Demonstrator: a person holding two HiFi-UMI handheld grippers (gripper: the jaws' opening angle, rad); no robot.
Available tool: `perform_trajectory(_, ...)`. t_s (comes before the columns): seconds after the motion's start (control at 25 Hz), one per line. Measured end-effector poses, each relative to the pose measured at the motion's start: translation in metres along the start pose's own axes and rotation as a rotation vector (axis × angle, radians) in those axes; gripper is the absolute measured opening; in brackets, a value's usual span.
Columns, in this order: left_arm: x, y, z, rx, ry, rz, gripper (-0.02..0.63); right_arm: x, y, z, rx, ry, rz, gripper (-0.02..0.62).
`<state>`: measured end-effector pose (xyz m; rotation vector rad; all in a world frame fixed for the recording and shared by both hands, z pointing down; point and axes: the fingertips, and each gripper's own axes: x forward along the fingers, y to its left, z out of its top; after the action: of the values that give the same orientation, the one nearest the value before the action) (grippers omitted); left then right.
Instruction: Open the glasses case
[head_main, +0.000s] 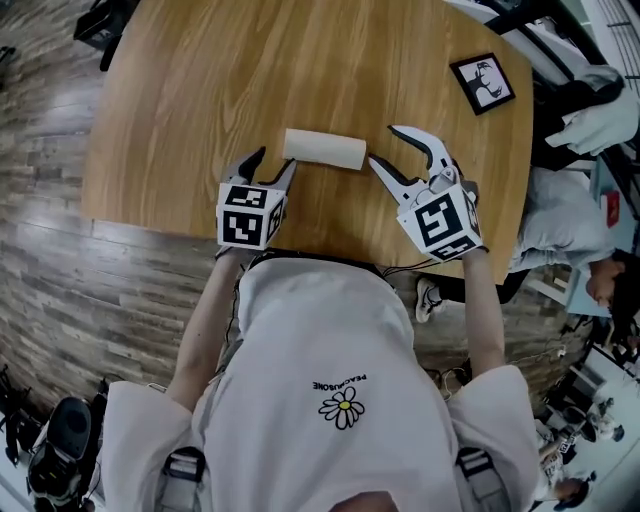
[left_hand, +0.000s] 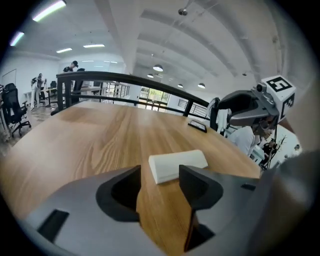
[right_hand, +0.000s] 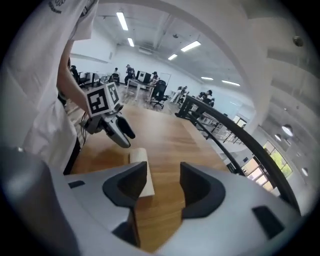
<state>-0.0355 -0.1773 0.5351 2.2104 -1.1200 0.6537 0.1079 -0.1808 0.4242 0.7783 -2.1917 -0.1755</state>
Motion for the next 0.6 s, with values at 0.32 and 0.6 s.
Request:
perform_trajectory(0.32, 0.024, -0.001, -0.030, -0.054, 0.137, -0.026, 0.218, 0.032, 0.034, -0.042, -0.218, 0.164, 0.151, 0.216)
perform_trajectory(0.6, 0.035, -0.003, -0.035, -0.065, 0.215, -0.068, 0.210, 0.065, 0.059, -0.074, -0.302, 0.237, 0.226, 0.236)
